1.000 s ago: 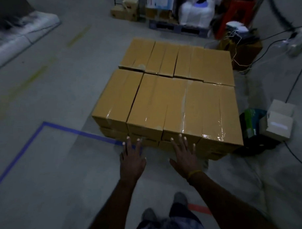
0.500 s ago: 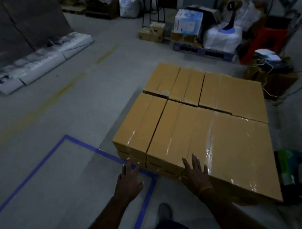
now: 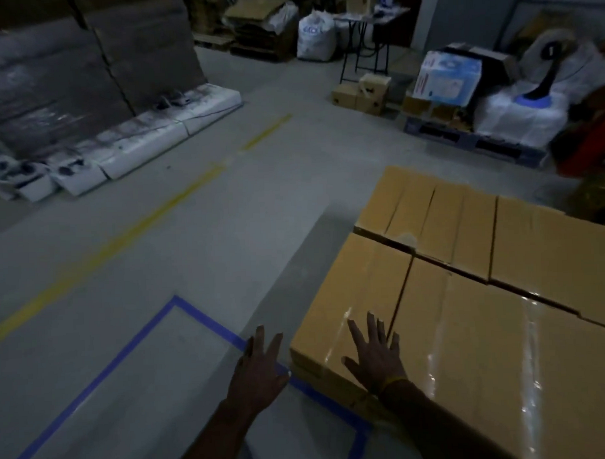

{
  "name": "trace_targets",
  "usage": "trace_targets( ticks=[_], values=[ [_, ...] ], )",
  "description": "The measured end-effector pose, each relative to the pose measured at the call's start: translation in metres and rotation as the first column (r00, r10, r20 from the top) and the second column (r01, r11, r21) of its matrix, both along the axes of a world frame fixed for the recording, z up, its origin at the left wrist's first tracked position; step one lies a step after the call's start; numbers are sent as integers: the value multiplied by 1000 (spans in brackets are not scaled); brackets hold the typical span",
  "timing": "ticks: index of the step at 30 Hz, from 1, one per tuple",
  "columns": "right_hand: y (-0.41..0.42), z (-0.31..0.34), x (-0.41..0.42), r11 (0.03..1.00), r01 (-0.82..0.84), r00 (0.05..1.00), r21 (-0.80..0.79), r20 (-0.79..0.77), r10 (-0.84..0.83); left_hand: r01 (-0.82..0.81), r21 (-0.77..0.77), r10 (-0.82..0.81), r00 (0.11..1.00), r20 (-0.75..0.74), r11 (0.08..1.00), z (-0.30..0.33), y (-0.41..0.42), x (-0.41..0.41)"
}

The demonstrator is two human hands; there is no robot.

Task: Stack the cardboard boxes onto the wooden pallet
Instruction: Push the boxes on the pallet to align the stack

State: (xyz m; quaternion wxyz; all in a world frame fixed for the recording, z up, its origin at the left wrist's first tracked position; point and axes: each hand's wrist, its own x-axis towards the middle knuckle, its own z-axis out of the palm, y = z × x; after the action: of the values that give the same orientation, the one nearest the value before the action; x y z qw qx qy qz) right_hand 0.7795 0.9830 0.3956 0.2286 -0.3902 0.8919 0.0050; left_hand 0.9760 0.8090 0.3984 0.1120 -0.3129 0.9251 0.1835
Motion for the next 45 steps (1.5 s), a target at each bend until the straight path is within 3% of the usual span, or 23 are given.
trace_targets(
  ticks=[7,16,24,35,45],
  values=[
    [-165,14,12,983,169,984,-66,-47,-172,126,7,-126,992,28,992,15,-166,-13],
    [-295,26,-27,965,248,965,-84,-72,-254,236,32,-236,972,-4,971,21,-314,-98],
    [-390,2,-125,913,409,911,-10,-49,-408,369,45,-370,929,25,928,10,-438,-227],
    [-498,21,-272,874,485,871,1,-91,-483,492,65,-495,868,41,868,28,-560,-413],
    [-599,17,-398,668,743,665,-48,-56,-744,712,36,-712,697,81,701,39,-693,-611]
  ],
)
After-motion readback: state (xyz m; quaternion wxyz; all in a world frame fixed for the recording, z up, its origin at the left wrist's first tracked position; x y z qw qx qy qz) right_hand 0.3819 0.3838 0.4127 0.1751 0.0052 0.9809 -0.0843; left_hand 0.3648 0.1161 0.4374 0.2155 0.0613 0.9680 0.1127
